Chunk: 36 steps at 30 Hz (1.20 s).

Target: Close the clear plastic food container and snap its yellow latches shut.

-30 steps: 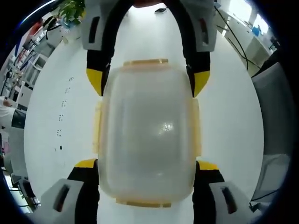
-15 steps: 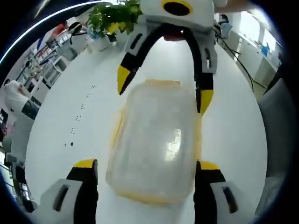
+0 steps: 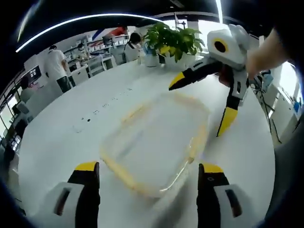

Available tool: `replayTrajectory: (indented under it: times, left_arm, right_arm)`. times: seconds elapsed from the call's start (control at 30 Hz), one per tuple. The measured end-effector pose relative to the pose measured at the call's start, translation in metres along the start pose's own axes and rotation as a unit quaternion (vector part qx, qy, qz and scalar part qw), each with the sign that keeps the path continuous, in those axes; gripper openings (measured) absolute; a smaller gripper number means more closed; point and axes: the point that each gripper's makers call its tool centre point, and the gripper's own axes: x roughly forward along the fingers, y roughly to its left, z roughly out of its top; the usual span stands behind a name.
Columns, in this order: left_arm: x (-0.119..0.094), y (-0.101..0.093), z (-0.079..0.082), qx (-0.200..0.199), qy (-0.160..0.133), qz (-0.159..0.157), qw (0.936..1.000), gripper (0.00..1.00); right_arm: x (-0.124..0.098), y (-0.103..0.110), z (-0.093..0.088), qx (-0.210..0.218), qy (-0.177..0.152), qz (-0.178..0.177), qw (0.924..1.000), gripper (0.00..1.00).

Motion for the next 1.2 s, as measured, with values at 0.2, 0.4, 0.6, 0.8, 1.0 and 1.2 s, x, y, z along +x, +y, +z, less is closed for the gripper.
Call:
replayTrajectory:
  times: [0.2, 0.4, 0.6, 0.8, 1.0, 1.2]
  left_arm:
    - [-0.004, 0.004, -0.004, -0.025, -0.008, 0.025, 0.9993, 0.82]
    - [-0.015, 0.003, -0.006, -0.068, -0.023, 0.04, 0.9966, 0.81]
    - [-0.031, 0.004, -0.02, -0.105, -0.031, 0.056, 0.9924, 0.81]
    - [-0.049, -0.001, -0.03, -0.115, -0.035, 0.065, 0.9907, 0.8]
    - [-0.08, -0.004, -0.031, -0.162, -0.061, 0.083, 0.9814, 0.8]
    - [-0.102, 0.003, -0.046, -0.171, -0.068, 0.094, 0.9783, 0.8]
  right_arm:
    - [-0.004, 0.005, 0.001, 0.039, -0.02, -0.012, 0.999, 0.85]
    - [-0.016, 0.007, -0.006, 0.061, -0.024, -0.028, 0.9975, 0.85]
    - [-0.035, 0.006, -0.007, 0.111, -0.042, -0.038, 0.9922, 0.85]
    - [-0.052, 0.008, -0.01, 0.116, -0.046, -0.054, 0.9907, 0.85]
    - [-0.07, 0.019, -0.011, 0.137, -0.055, -0.066, 0.9868, 0.84]
    - [-0.087, 0.029, -0.009, 0.147, -0.066, -0.085, 0.9833, 0.83]
